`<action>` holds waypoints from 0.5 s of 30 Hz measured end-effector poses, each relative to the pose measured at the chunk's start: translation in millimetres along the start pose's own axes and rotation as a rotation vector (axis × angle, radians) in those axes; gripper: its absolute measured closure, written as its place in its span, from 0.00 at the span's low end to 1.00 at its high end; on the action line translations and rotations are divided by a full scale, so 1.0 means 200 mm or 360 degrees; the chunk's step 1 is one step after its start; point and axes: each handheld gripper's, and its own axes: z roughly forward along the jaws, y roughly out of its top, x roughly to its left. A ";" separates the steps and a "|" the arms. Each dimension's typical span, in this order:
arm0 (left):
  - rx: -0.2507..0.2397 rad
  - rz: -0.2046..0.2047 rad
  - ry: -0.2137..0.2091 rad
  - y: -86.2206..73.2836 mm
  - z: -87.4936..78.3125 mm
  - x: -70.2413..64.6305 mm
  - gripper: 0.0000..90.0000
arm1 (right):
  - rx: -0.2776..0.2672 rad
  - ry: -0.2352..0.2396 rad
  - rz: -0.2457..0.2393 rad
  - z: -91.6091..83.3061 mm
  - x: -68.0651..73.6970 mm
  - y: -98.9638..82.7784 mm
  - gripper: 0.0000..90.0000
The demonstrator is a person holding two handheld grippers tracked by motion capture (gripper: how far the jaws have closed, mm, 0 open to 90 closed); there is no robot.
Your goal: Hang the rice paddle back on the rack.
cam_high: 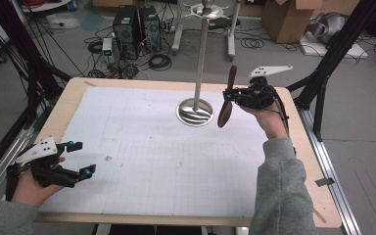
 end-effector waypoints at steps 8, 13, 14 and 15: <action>-0.0011 -0.0010 0.0024 0.00 -0.03 0.01 0.02 | -0.0004 0.0025 0.0000 0.01 -0.05 0.06 0.86; -0.0014 0.0007 0.0031 0.00 -0.04 0.01 0.02 | 0.0046 0.0033 0.0030 0.01 -0.08 0.09 0.86; -0.0014 0.0003 0.0031 -0.01 -0.04 0.01 0.02 | 0.0048 0.0036 0.0037 0.00 -0.08 0.10 0.86; -0.0014 0.0003 0.0031 -0.01 -0.04 0.01 0.02 | 0.0048 0.0036 0.0037 0.00 -0.08 0.10 0.86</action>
